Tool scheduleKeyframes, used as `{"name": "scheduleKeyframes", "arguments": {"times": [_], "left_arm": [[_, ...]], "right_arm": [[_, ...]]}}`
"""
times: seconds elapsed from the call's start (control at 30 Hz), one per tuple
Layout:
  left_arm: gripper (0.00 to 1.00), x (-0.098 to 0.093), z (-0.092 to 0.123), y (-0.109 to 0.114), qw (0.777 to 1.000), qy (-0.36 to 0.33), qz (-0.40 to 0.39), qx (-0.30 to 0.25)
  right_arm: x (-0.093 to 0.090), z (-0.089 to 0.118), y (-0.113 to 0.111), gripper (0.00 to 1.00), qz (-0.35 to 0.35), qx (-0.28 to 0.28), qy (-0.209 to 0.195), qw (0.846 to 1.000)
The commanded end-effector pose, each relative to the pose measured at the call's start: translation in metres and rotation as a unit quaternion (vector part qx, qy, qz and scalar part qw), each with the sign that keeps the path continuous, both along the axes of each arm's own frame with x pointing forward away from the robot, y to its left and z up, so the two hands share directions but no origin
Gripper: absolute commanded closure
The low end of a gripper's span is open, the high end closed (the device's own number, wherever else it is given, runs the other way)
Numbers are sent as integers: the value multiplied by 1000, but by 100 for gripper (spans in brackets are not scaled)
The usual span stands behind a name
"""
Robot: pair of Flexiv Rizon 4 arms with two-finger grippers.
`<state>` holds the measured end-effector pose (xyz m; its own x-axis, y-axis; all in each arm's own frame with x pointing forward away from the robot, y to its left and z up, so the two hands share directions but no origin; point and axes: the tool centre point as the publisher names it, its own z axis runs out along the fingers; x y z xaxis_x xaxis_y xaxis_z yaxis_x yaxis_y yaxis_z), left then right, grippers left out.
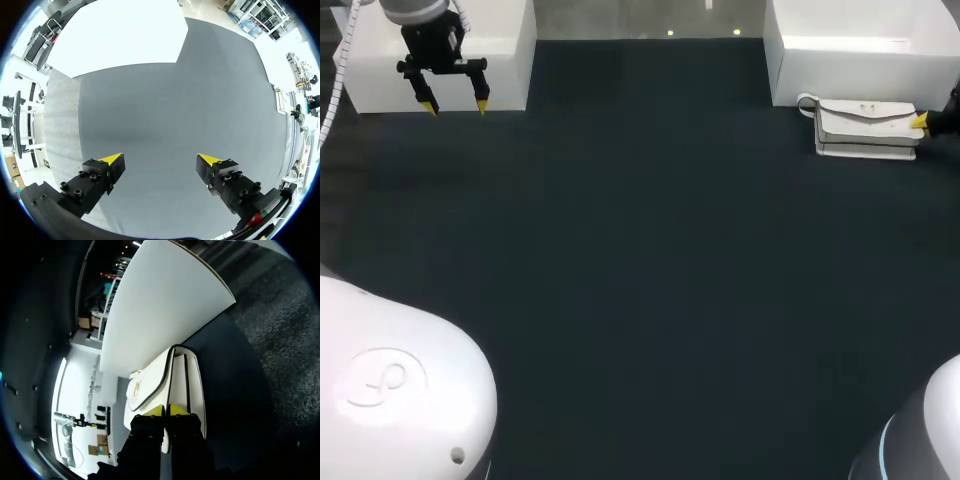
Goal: Pick up the bag, open it, inspect its contents, close it, and place it on the opposite side
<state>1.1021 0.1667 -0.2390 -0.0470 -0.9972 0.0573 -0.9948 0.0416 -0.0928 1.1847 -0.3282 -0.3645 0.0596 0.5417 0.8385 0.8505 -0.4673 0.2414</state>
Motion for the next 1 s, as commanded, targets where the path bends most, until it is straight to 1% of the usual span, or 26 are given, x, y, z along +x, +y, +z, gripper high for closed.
{"name": "scheduleKeyframes", "arguments": {"times": [0.03,0.33,0.6,0.7,0.73,0.8,0.83,0.87,0.9,1.0], "left_arm": [[0,0,0,0,1000,0,0,1],[0,0,0,0,1000,0,0,1],[0,0,0,0,1000,0,0,1],[0,0,0,0,1000,0,0,1],[0,0,0,0,1000,0,0,1],[0,0,0,0,1000,0,0,1],[0,0,0,0,1000,0,0,1],[0,0,0,0,1000,0,0,1],[0,0,0,0,1000,0,0,1],[0,0,0,0,1000,0,0,1]], "right_arm": [[13,-2,-10,100,260,23,163,951],[26,0,-21,100,271,22,172,947],[32,-1,-23,100,283,14,182,941],[34,-2,-25,98,286,16,185,940],[35,-2,-25,93,287,16,185,940],[35,-2,-25,75,287,17,186,940],[34,-1,-26,58,288,18,186,939],[33,0,-27,21,288,18,185,939],[32,1,-28,0,287,17,185,940],[27,7,-35,0,276,13,182,944]]}}
